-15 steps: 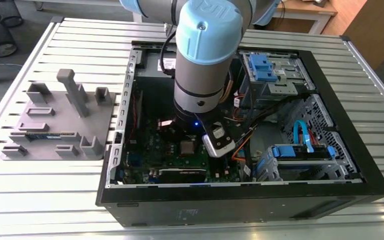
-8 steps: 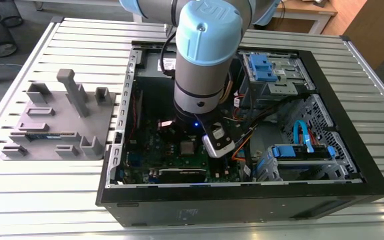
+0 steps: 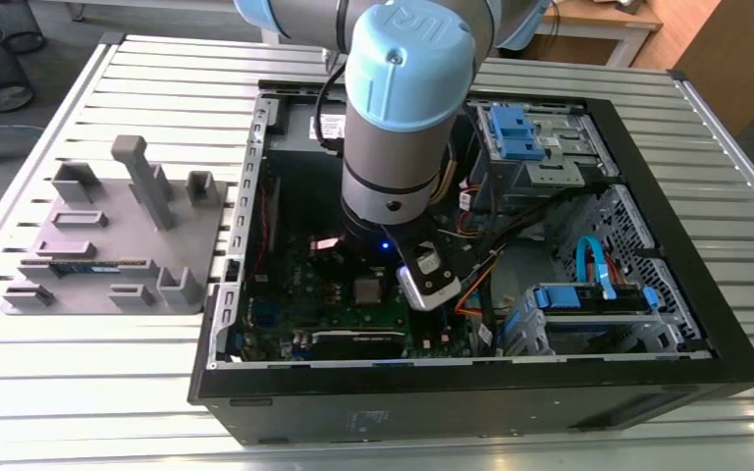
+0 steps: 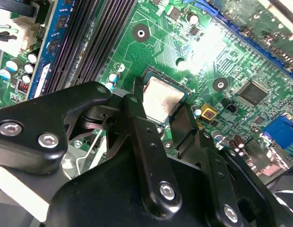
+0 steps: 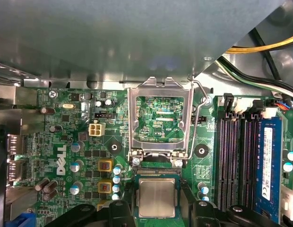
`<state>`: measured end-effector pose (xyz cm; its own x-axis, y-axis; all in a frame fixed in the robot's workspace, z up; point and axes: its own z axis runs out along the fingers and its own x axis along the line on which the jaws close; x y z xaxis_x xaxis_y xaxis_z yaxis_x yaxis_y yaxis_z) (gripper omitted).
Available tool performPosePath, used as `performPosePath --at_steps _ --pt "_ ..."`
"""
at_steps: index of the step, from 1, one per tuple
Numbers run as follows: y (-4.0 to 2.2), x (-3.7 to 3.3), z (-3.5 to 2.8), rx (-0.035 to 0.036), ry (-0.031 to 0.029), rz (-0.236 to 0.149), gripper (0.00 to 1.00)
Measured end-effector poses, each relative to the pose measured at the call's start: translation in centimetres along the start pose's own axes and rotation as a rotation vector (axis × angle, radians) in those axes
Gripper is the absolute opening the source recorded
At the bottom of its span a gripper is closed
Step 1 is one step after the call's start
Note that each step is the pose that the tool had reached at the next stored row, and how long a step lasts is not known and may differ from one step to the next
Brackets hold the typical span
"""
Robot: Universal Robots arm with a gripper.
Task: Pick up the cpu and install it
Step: 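Place the cpu into insertion slot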
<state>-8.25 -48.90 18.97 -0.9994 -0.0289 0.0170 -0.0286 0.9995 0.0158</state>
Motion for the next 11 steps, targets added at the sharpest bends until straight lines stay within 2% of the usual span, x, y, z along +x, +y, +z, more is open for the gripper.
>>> performPosePath --at_steps 11 --pt "0.01 0.09 0.04 0.0001 0.0 0.0 0.47"
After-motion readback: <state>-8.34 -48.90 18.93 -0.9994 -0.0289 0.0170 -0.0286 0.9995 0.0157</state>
